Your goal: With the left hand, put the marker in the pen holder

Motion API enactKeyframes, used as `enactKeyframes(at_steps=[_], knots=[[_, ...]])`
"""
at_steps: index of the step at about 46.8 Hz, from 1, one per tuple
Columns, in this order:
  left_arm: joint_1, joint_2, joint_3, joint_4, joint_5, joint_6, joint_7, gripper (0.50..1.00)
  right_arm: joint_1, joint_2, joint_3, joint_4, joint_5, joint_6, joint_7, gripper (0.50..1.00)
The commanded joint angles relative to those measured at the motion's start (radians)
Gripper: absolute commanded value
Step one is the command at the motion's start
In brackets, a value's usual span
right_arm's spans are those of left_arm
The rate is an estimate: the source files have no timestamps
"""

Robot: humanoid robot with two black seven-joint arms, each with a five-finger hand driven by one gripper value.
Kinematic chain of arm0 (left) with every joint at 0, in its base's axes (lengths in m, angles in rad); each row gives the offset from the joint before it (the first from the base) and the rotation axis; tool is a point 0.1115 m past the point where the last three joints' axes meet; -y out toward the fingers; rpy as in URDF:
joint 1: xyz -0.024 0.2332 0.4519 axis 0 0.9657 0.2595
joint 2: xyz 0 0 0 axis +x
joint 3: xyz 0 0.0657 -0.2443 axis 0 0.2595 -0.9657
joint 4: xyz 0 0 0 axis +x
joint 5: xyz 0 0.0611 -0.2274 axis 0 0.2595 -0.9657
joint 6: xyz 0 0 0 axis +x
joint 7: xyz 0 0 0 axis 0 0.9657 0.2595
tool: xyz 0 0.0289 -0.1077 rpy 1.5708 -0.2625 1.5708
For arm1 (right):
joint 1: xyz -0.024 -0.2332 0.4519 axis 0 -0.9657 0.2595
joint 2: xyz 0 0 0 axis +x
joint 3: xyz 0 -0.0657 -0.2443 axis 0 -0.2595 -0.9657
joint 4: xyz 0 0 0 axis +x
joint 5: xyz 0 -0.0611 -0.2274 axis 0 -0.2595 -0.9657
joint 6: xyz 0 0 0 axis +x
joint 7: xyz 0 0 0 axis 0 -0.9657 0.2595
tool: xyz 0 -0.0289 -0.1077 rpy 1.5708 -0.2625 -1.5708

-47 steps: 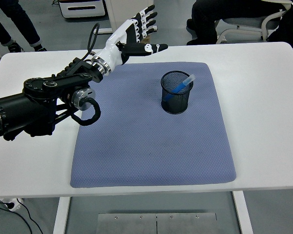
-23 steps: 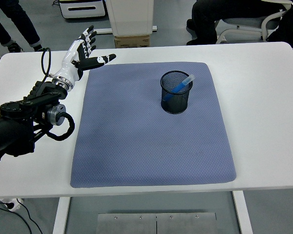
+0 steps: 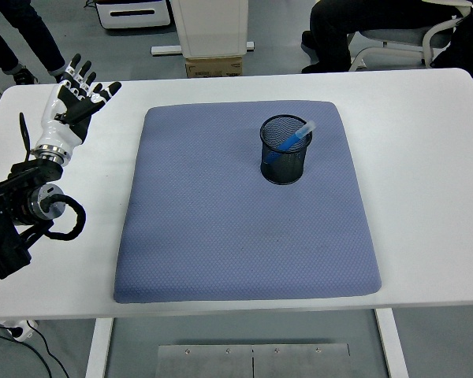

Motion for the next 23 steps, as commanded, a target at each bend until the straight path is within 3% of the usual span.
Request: enactKeyframes(at_steps=[1,23], knots=[[0.023,0.01,-0.03,0.0,-0.001,-0.023,0.0,1.0,0.0,0.0,0.0,0.0,0.0,0.0,0.0,1.0],[0.08,0.028,-0.034,-0.002,0.004,-0.025,0.0,1.0,-0.017,0.0,-0.006,0.009,-0.005,0.008,-0.001,1.0]])
